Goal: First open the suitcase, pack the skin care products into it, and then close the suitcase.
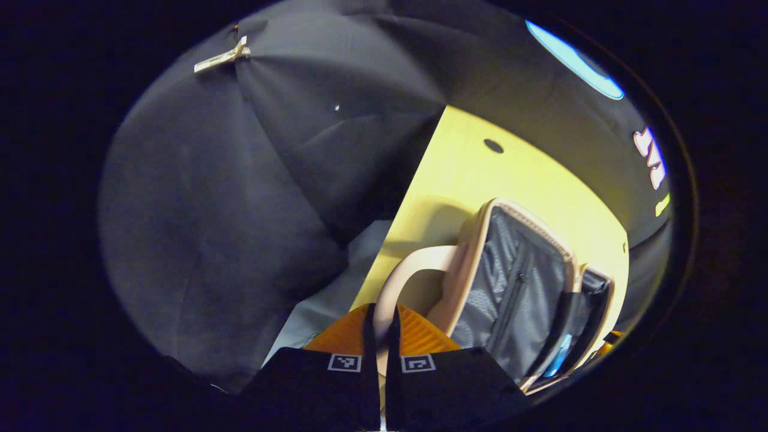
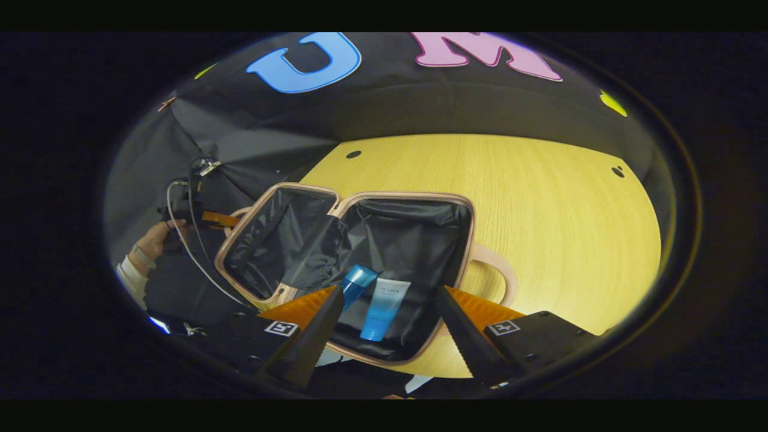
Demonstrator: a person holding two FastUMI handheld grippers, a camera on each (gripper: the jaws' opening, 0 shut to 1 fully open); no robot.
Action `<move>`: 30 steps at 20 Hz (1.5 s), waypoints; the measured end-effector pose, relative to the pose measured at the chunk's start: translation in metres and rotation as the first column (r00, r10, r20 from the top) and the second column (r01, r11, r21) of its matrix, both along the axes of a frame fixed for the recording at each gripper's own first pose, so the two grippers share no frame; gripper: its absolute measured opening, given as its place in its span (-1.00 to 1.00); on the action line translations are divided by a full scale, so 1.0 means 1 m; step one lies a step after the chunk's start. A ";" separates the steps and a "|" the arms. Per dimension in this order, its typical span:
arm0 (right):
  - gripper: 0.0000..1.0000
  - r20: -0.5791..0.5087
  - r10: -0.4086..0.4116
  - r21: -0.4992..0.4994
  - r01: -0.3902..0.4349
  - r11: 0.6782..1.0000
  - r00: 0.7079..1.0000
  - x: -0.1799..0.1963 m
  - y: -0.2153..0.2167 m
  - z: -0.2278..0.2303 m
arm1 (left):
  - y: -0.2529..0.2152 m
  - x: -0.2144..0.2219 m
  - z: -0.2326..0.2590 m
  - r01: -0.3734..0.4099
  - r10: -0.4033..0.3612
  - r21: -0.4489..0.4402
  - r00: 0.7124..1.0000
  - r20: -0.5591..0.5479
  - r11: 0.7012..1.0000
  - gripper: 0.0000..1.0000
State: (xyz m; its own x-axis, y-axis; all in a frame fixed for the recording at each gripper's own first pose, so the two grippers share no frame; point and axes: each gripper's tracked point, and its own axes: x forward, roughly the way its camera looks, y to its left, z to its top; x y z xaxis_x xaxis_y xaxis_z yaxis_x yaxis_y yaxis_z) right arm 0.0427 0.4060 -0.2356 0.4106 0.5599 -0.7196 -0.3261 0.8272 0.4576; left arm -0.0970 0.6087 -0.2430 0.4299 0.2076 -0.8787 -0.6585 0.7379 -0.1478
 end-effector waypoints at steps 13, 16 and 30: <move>0.95 0.177 -0.030 0.033 0.024 0.999 0.984 0.009 -0.079 0.048 | -0.129 0.047 0.191 0.181 -0.236 0.231 0.941 0.242 0.956 -0.84; 0.95 0.214 -0.016 0.021 0.012 1.000 0.977 0.005 -0.109 0.054 | -0.178 0.064 0.217 0.215 -0.284 0.256 0.920 0.272 0.942 -0.84; 0.94 0.300 -0.004 0.038 -0.008 0.999 0.954 -0.002 -0.223 0.074 | -0.437 0.142 0.182 0.347 -0.380 0.155 0.843 0.380 0.925 -0.84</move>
State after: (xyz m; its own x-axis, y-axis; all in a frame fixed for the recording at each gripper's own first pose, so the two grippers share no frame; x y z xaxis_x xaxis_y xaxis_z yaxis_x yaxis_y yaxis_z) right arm 0.0408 0.1831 -0.1618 0.6032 0.5856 -0.5415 -0.4548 0.8102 0.3697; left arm 0.0448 0.1716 -0.0614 0.7952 0.0273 -0.6057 -0.2384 0.9326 -0.2709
